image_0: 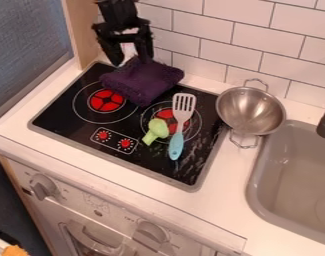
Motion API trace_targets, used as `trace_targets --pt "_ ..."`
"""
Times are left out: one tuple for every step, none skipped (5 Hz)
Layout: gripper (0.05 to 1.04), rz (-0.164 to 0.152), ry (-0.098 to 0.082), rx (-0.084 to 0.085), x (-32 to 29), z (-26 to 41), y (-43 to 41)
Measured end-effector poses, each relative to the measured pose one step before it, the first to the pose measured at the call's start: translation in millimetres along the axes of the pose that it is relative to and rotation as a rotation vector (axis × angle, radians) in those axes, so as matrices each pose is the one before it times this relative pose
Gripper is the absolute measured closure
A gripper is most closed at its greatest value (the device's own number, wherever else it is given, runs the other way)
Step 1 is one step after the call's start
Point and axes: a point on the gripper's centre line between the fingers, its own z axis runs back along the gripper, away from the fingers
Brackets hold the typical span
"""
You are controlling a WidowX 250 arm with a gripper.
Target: Move the purple cloth to the top of the left burner
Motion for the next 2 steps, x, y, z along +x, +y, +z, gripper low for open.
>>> trace_targets --pt "0.084 -0.0028 -0.03 0.0021 -7.13 18.79 -1.13" --pt "0.084 -0.0237 -0.0266 0.0066 -6.0 17.53 -7.46"
